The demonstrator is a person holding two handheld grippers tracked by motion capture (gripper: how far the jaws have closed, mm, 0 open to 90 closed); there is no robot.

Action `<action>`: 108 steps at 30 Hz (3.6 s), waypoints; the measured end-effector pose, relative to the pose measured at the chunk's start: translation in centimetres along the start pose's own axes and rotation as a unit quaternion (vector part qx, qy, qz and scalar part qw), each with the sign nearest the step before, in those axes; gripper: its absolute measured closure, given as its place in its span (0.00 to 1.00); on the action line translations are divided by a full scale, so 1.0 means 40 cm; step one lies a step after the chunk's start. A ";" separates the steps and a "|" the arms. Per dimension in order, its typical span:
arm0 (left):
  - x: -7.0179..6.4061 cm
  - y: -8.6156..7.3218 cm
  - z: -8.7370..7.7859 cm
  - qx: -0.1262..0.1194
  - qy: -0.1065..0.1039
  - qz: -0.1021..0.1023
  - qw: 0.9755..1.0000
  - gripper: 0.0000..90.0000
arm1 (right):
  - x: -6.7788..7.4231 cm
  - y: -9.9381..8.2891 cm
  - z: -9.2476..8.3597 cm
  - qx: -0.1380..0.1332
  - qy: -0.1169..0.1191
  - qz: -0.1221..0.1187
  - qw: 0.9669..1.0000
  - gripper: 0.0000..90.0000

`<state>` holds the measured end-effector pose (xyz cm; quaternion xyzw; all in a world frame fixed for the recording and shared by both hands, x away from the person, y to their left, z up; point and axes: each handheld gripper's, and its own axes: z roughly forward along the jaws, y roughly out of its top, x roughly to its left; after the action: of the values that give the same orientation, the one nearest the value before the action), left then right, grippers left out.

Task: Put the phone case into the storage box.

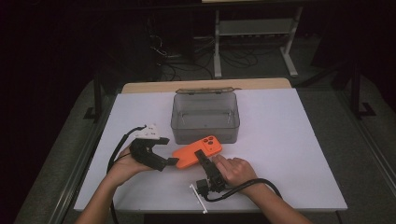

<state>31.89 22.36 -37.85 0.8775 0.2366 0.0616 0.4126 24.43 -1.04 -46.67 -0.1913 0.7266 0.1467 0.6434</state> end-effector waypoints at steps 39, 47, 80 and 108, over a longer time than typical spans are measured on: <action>-0.042 -0.162 0.029 -0.022 0.068 -0.016 0.997 0.00 | -0.007 -0.012 -0.007 0.002 -0.004 0.004 1.000 0.87; -0.039 -0.165 0.032 -0.013 0.068 -0.012 0.998 0.00 | -0.008 -0.011 -0.007 0.003 0.001 0.013 1.000 0.87; -0.048 -0.162 0.044 0.006 0.062 -0.007 0.998 0.00 | -0.030 -0.021 -0.007 0.005 0.025 0.080 0.996 0.88; -0.047 -0.163 0.043 0.010 0.064 -0.008 0.998 0.00 | -0.058 -0.039 -0.005 0.005 0.058 0.153 0.987 0.88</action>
<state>28.38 23.84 -43.73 0.8738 0.2700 0.1120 0.3886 25.20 -2.29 -44.30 -0.0833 0.7838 0.2287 0.5713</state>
